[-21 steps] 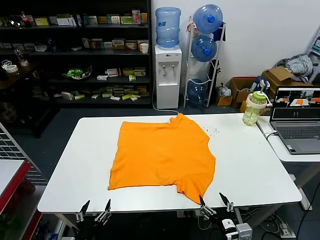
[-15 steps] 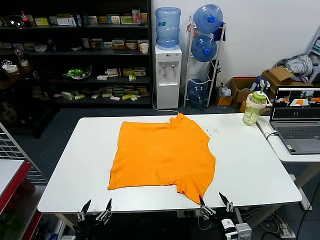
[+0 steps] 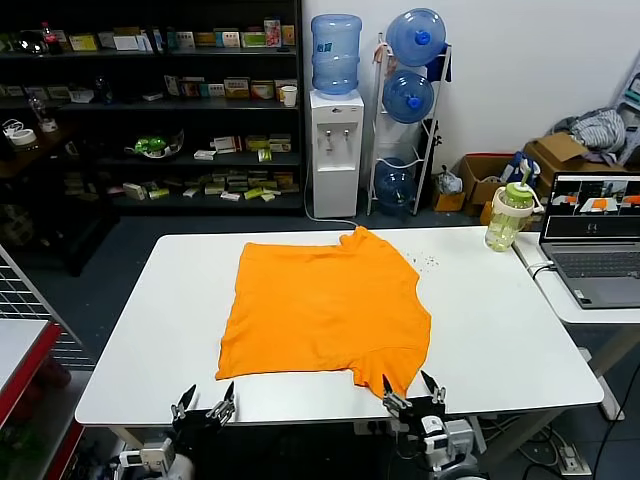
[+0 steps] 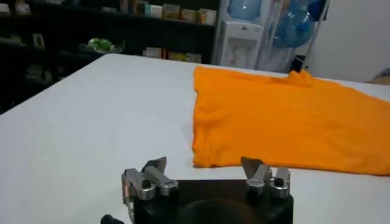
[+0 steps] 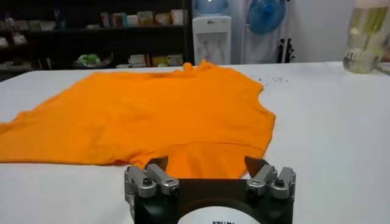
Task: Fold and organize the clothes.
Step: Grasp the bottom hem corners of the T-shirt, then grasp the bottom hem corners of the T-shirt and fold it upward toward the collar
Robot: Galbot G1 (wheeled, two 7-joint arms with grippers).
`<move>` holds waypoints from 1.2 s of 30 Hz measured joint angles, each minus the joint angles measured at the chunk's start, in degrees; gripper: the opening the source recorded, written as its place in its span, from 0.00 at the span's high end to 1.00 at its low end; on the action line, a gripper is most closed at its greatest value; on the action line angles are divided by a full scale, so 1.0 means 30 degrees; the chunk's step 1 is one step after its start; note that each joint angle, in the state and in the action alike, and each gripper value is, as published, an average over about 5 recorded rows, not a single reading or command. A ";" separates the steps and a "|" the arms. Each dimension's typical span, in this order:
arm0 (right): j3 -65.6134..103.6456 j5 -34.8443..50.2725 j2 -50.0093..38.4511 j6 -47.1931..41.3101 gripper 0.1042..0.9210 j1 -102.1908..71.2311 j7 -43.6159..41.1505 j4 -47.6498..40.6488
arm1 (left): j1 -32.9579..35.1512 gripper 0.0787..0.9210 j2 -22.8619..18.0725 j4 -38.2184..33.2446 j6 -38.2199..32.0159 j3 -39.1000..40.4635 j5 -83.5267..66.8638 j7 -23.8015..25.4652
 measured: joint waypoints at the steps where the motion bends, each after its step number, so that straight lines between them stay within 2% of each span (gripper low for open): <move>1: -0.0044 -0.0013 -0.0003 -0.0054 0.16 0.0085 0.0013 -0.0130 | -0.0240 0.13 0.0000 0.0226 0.0012 0.0063 0.0000 0.0000; 5: -0.0167 -0.0068 -0.0033 -0.0241 0.28 0.0265 0.0011 -0.0460 | -0.1044 0.21 -0.0027 0.1022 0.0050 0.0354 0.0094 0.0023; 13: -0.0322 -0.0087 -0.0042 -0.0207 0.56 0.0223 0.0009 -0.0622 | -0.1908 0.48 -0.0056 0.1913 0.0153 0.0860 0.0502 -0.0071; 24: -0.0352 0.0631 -0.0432 0.0095 0.94 -0.0350 0.0442 0.0116 | -0.1847 0.87 0.0022 0.1714 0.0195 0.1084 0.0663 -0.0438; 28: -0.0156 0.1133 -0.0901 0.0253 0.98 -0.0959 0.0682 0.0841 | -0.1484 0.96 0.0272 0.1214 0.0250 0.1004 0.0502 -0.0660; 36: 0.0597 0.2468 -0.2609 0.0700 0.98 -0.3095 0.0887 0.2882 | 0.0373 0.98 0.1375 -0.1035 0.0573 0.0604 -0.0507 -0.1426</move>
